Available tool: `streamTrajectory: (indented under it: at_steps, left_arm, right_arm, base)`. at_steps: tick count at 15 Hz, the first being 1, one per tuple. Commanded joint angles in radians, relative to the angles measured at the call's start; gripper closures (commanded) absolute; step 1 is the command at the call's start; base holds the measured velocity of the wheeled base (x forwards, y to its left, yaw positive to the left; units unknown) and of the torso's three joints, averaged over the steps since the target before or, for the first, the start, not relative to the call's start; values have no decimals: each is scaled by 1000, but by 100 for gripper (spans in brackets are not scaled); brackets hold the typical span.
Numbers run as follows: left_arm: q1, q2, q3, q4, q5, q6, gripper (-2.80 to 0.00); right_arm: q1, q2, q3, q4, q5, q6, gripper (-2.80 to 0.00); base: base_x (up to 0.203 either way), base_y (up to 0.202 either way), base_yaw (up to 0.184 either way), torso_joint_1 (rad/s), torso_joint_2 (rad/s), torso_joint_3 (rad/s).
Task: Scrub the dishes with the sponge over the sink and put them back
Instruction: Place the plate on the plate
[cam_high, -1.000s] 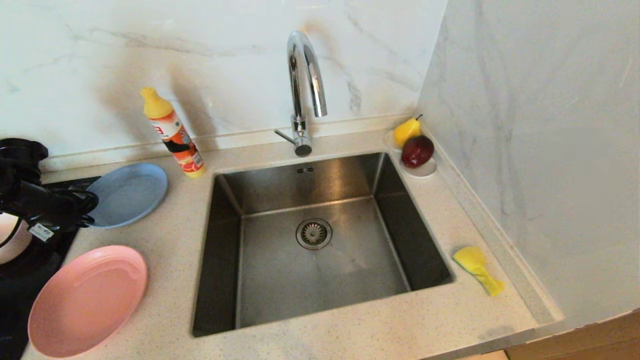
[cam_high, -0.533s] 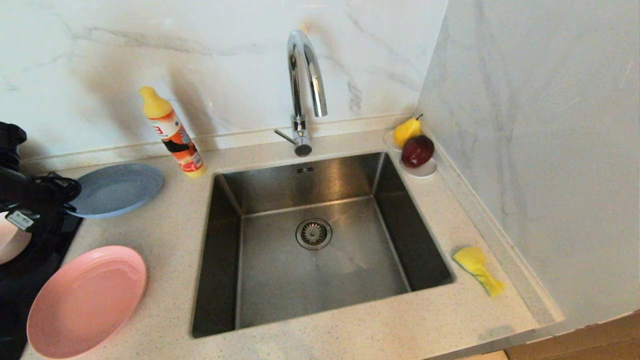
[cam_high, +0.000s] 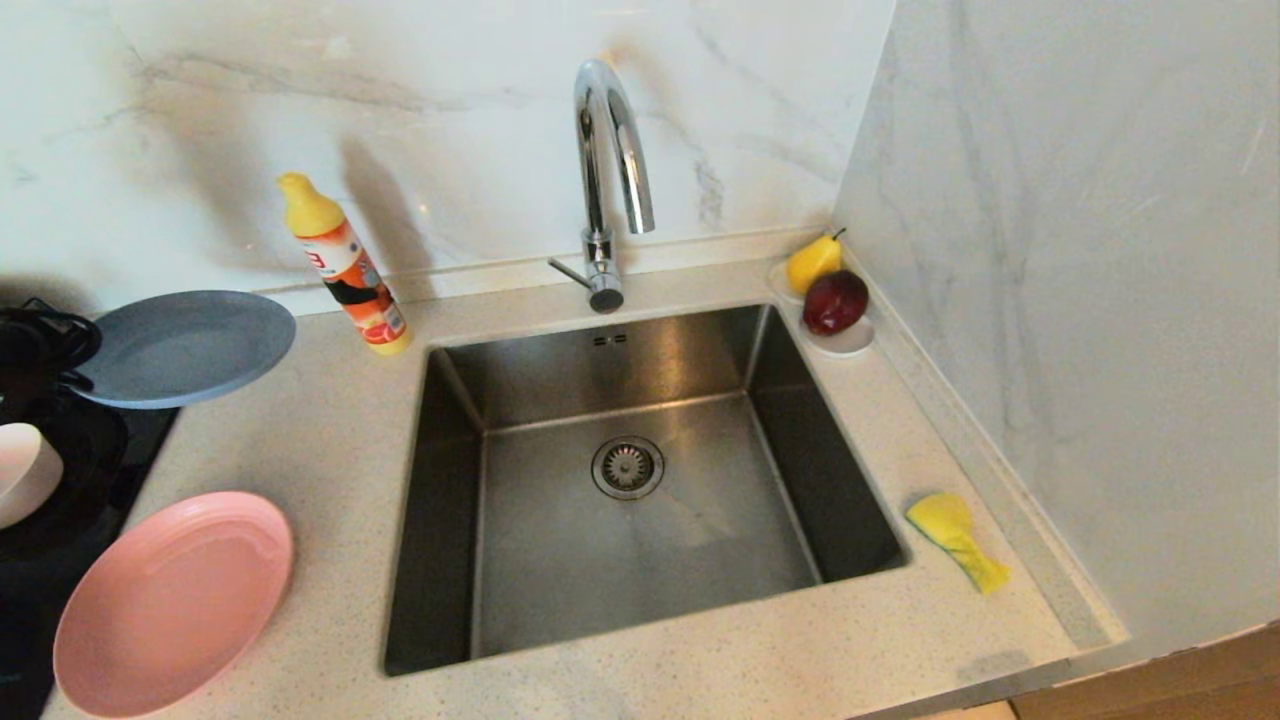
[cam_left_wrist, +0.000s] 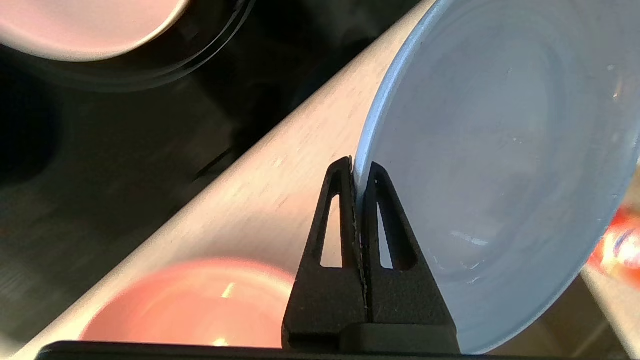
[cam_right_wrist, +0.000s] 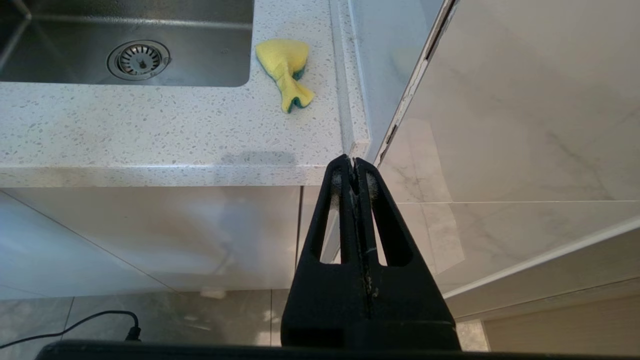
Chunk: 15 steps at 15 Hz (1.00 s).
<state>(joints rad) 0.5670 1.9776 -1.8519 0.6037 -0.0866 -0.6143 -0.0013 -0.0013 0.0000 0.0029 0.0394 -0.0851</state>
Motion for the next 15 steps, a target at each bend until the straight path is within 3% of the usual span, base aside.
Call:
streamTrajectory:
  at_steps: [1, 4, 8, 15]
  left_arm:
    - [22, -80, 12, 87, -5, 33, 0]
    - [61, -192, 115, 147, -53, 121, 0]
    - [117, -366, 380, 141, -136, 265, 0]
    - [236, -514, 823, -71, -188, 473, 0]
  right_arm:
    - [0, 0, 0, 0, 1, -1, 0]
    - [0, 0, 0, 0, 1, -1, 0]
    - [0, 0, 0, 0, 1, -1, 0]
    - [0, 0, 0, 0, 1, -1, 0]
  base:
    - [0, 0, 0, 0, 0, 0]
    - [0, 0, 0, 0, 0, 0]
    - [0, 0, 0, 0, 0, 0]
    - [0, 0, 0, 0, 0, 0]
